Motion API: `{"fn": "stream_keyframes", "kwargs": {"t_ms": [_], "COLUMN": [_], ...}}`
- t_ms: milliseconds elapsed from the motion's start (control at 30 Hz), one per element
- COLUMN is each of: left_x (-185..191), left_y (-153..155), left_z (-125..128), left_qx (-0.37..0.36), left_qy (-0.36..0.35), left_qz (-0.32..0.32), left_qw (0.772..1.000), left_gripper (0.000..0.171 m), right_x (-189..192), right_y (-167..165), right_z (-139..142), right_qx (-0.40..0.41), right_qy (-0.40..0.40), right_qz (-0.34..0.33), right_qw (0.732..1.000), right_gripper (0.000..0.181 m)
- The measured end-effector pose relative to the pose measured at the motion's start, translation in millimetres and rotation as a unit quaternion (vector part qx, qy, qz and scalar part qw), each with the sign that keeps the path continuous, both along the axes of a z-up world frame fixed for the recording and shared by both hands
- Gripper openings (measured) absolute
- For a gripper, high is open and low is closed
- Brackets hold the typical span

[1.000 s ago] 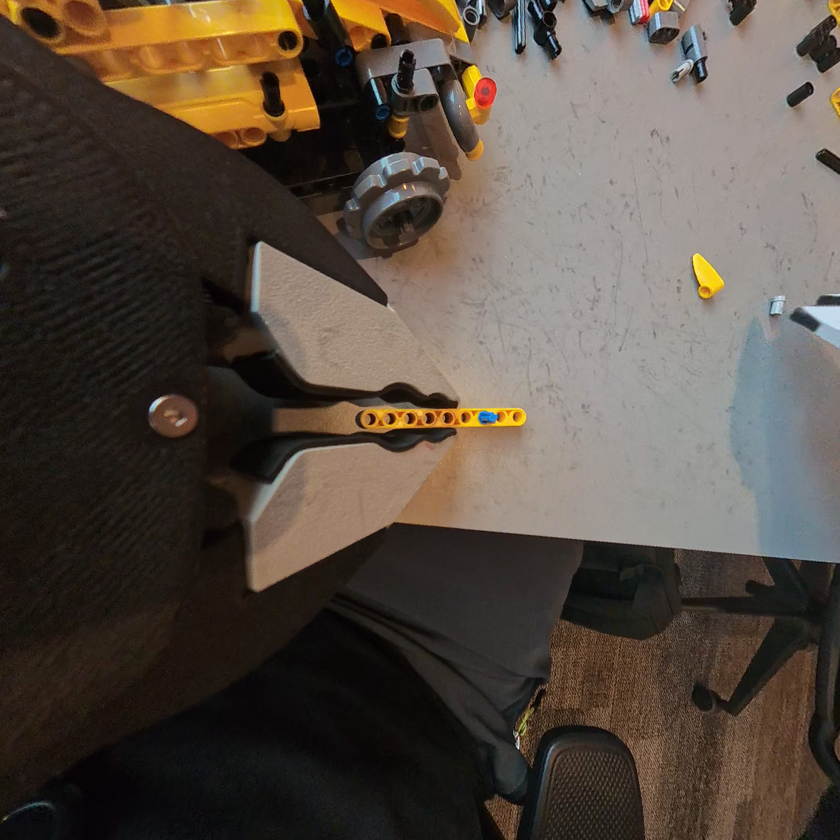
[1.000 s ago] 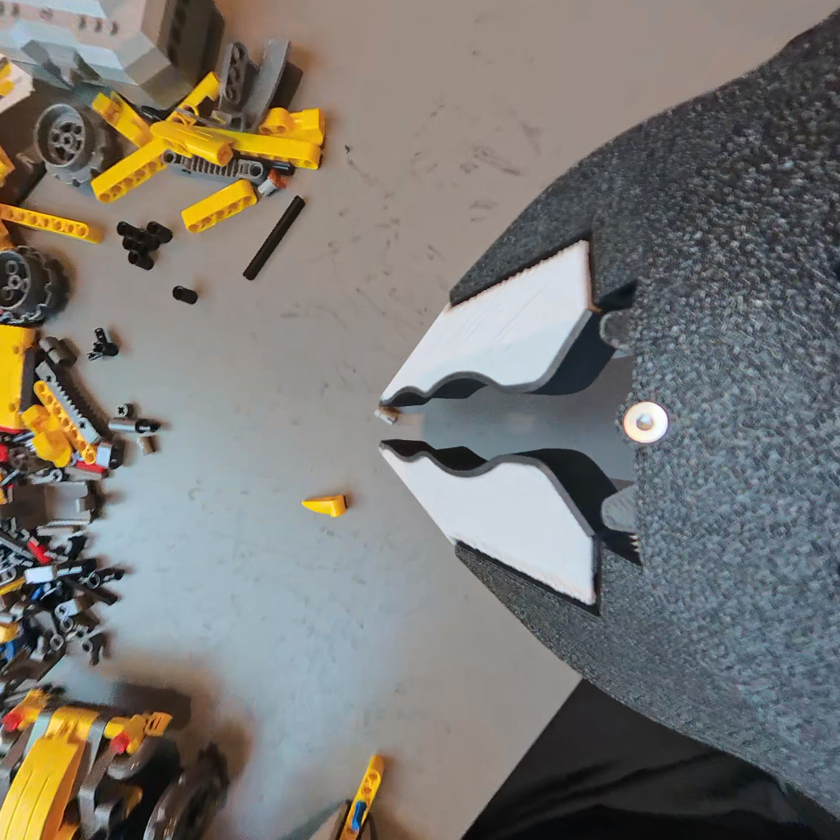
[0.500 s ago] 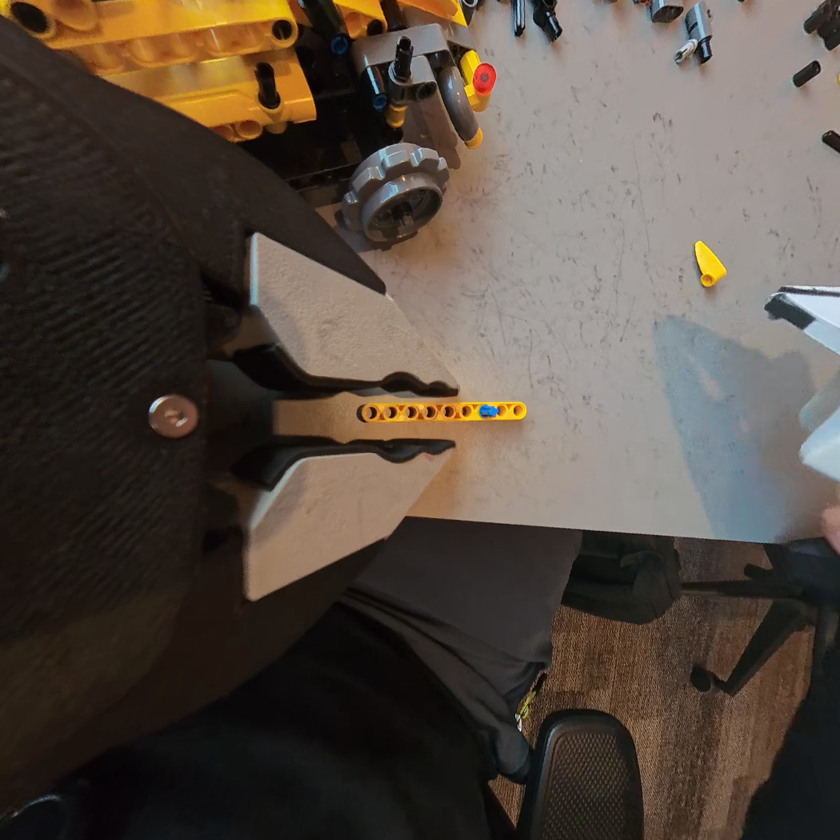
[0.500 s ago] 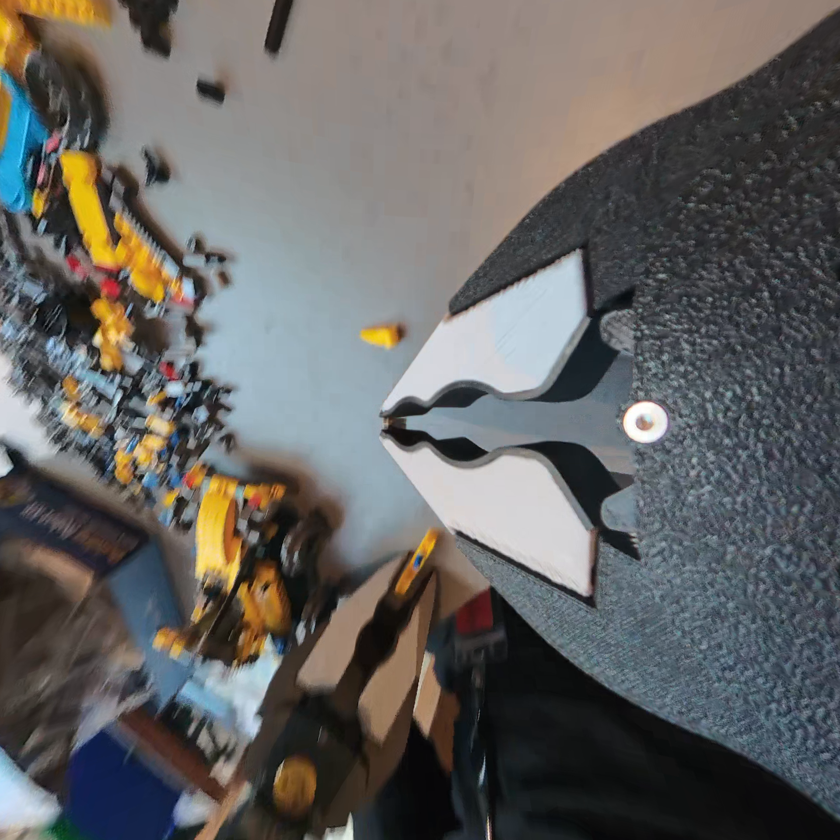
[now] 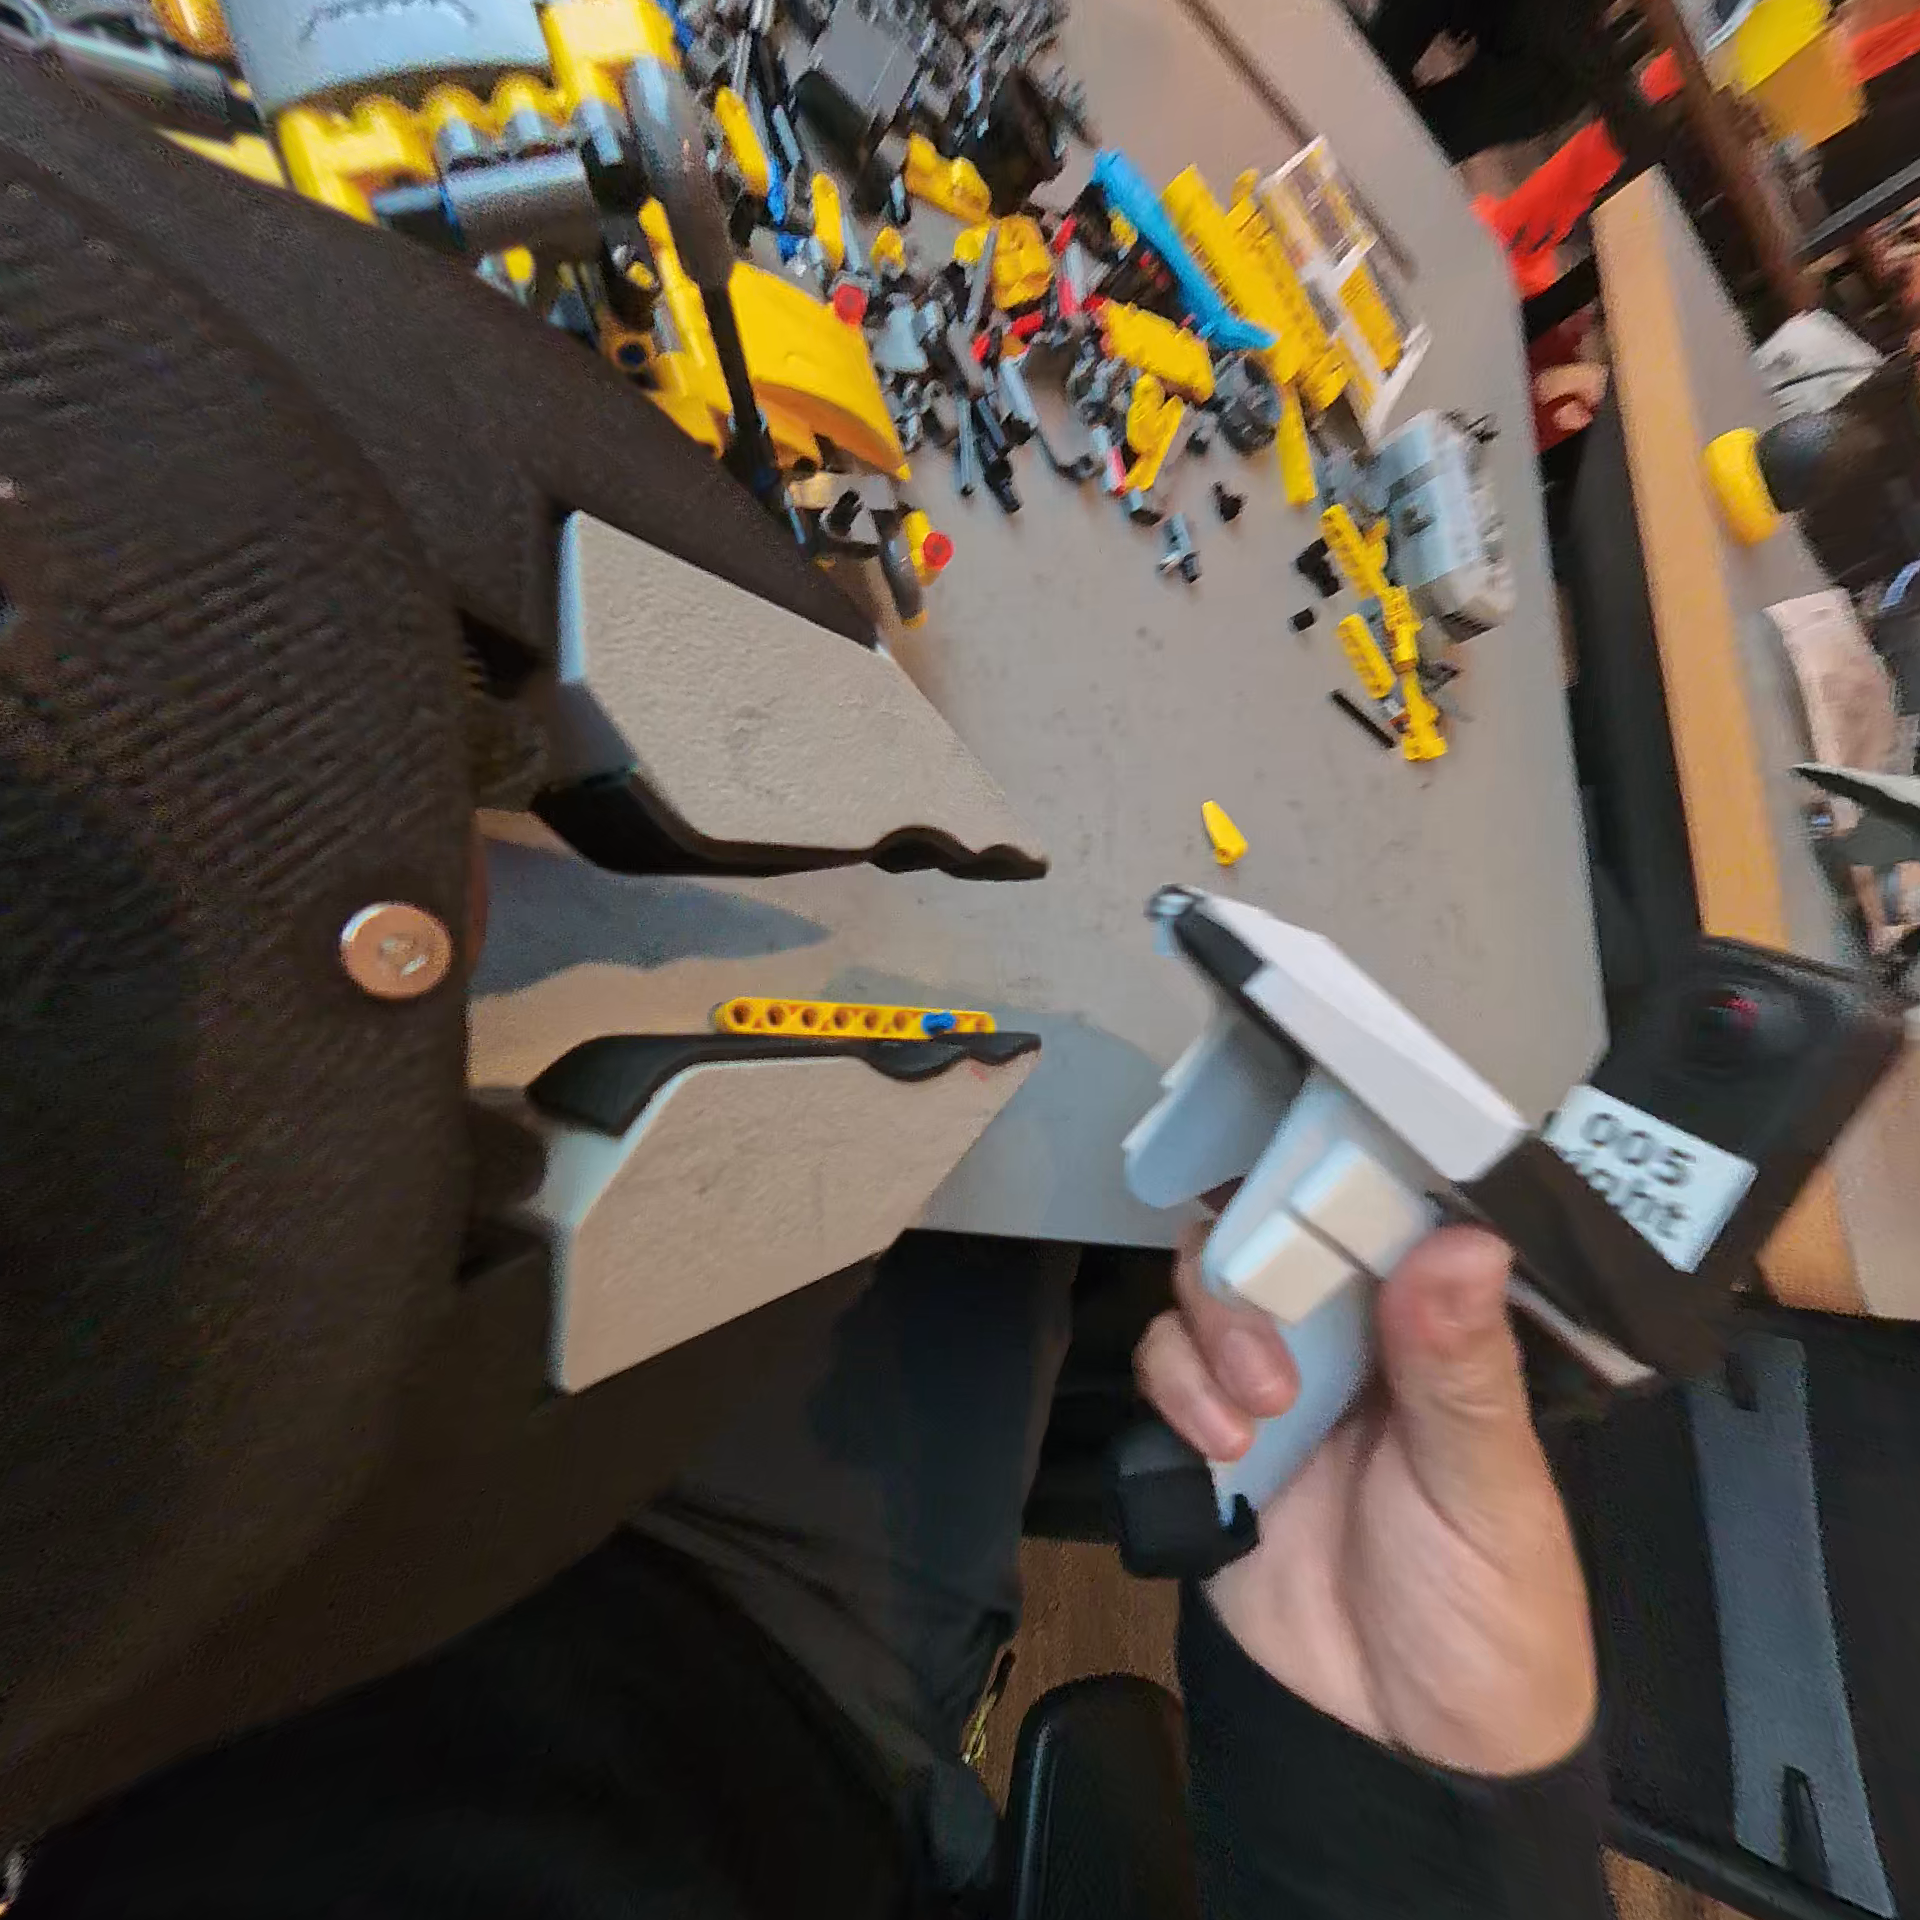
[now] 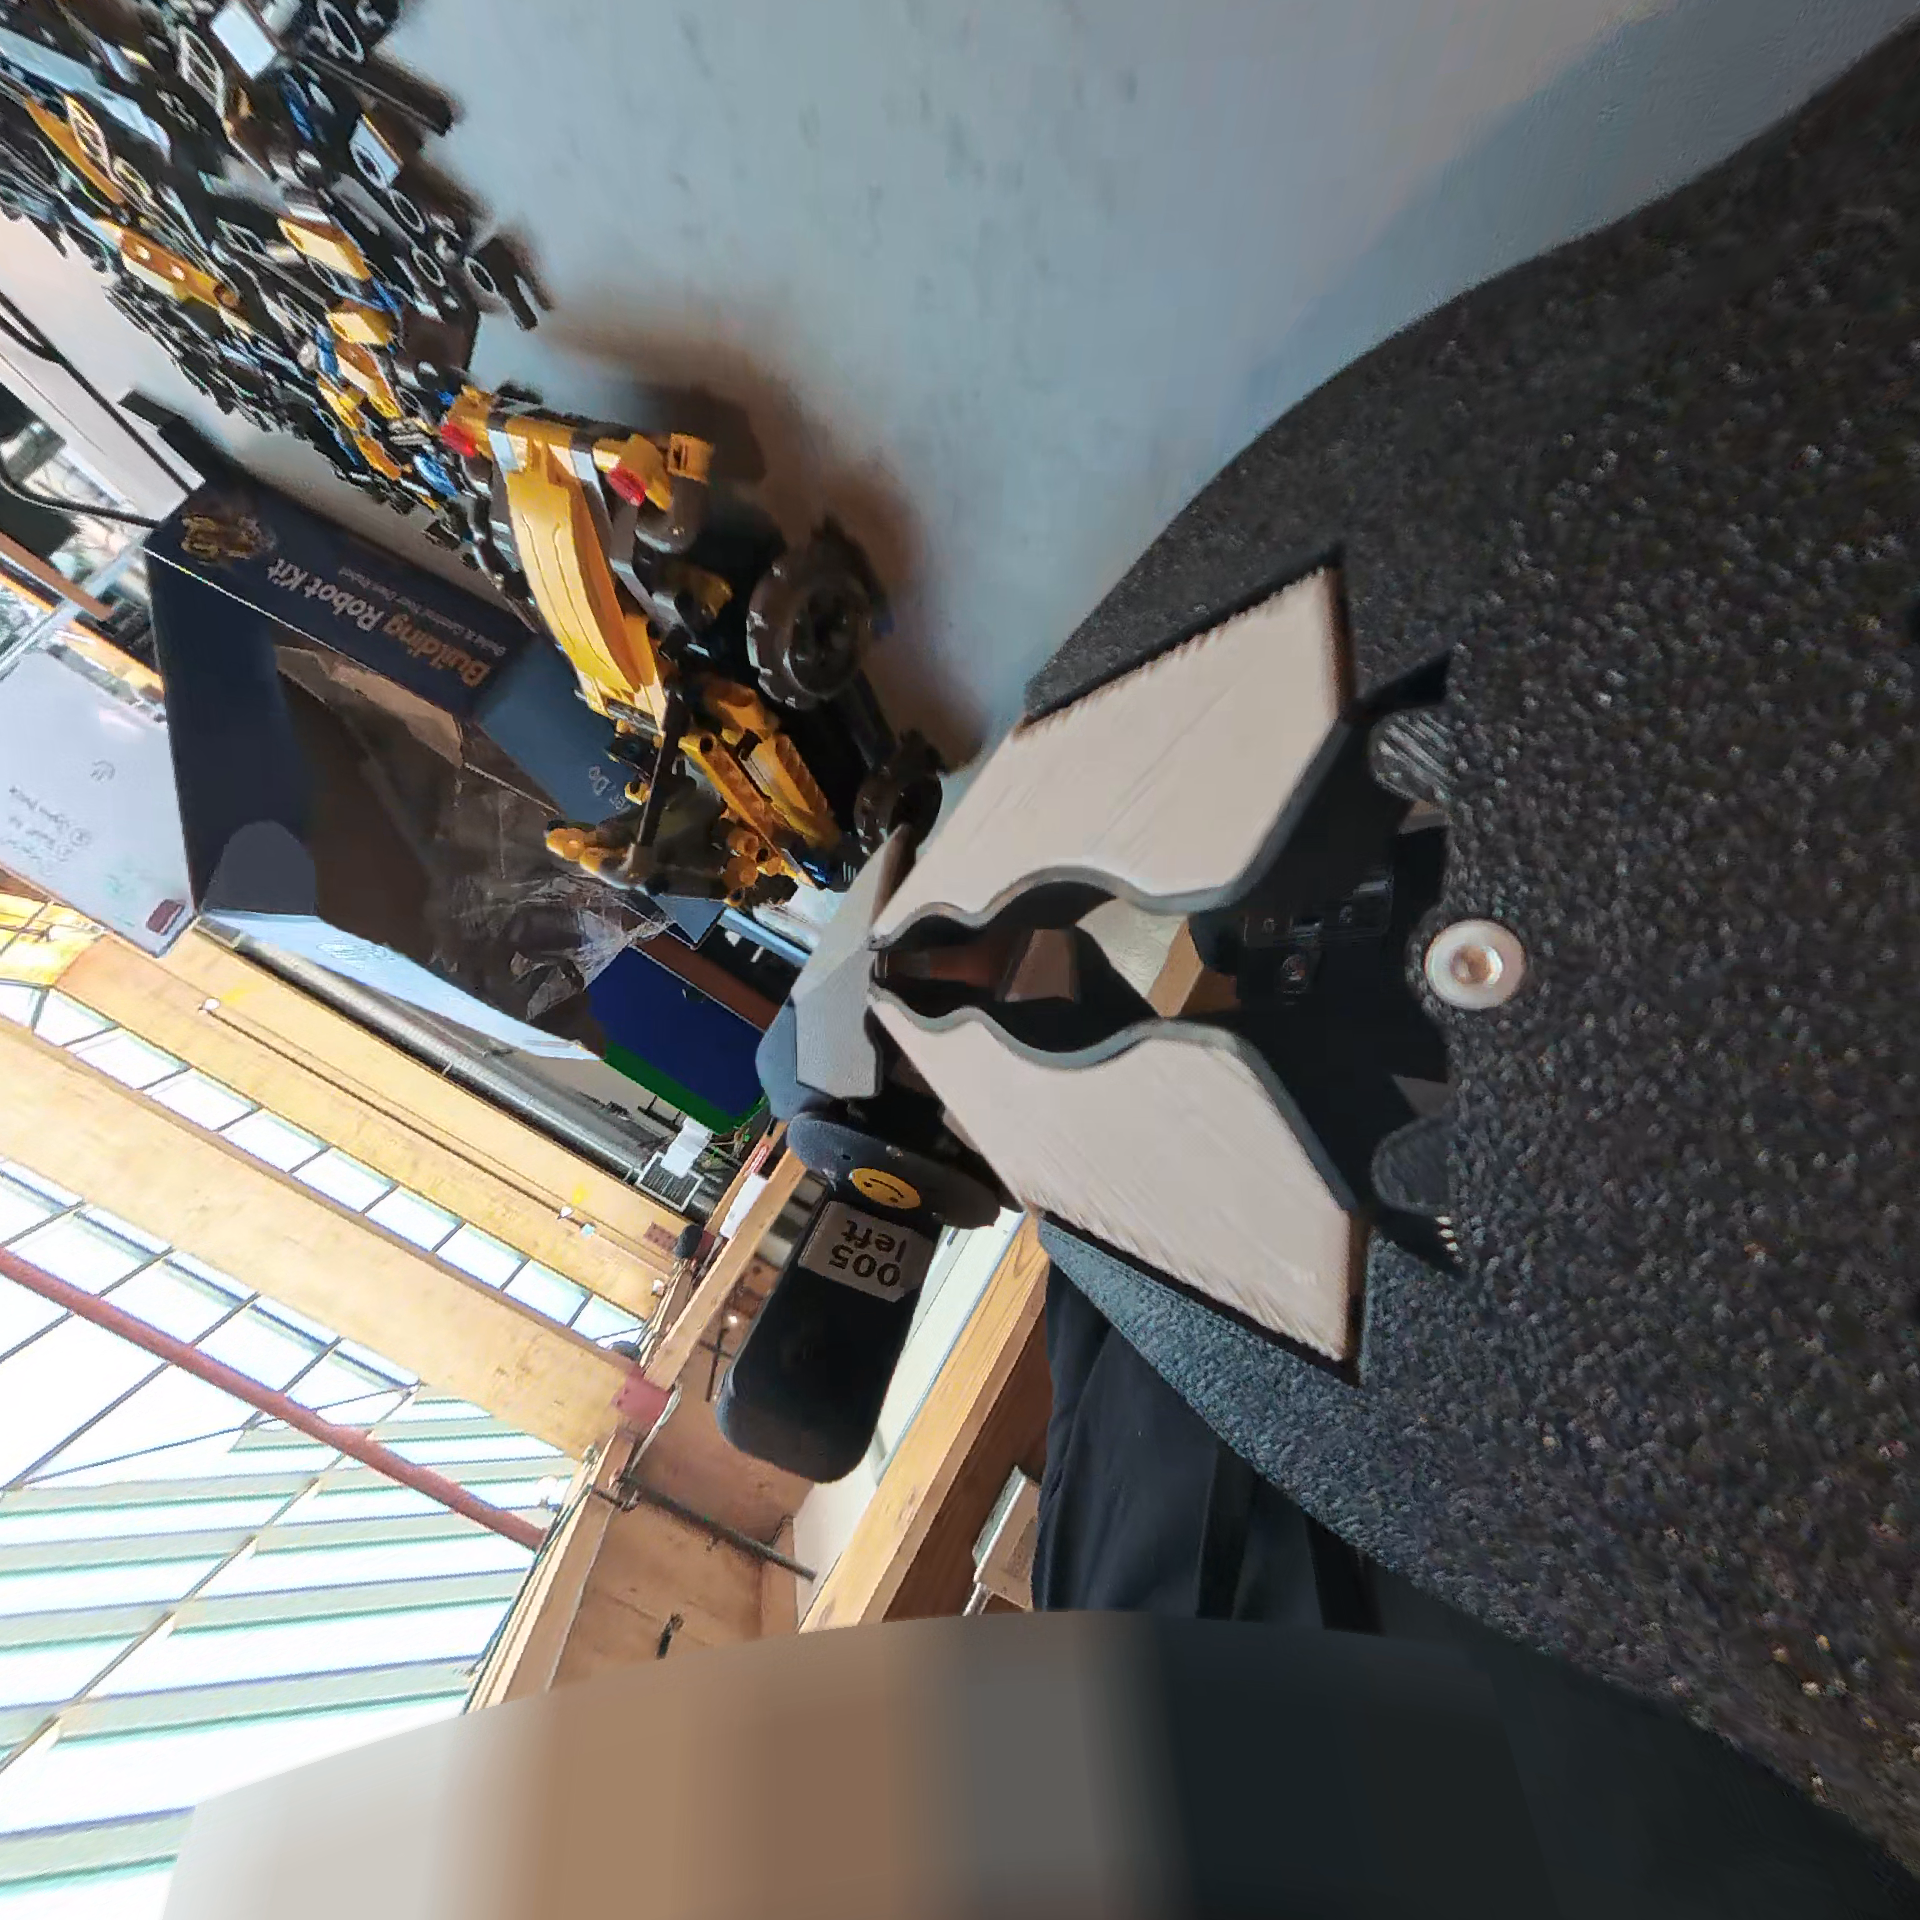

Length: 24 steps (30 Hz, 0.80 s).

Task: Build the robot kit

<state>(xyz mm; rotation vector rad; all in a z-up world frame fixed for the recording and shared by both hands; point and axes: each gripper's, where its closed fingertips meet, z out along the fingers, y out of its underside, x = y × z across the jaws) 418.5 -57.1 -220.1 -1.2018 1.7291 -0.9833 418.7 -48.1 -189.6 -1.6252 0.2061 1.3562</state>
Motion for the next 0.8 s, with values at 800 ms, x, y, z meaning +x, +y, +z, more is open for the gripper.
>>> {"fn": "stream_keyframes", "kwargs": {"t_ms": [800], "left_x": [-3], "left_y": [0], "left_z": [-7], "left_qx": [0.232], "left_qy": [-0.016], "left_qz": [-0.02], "left_qw": [0.972], "left_gripper": [0.007], "right_x": [-15], "right_y": [-3], "right_z": [-32], "right_qx": [-0.045], "right_qy": [-0.2], "right_qz": [0.021], "right_qw": [0.979], "right_gripper": [0.004]}}
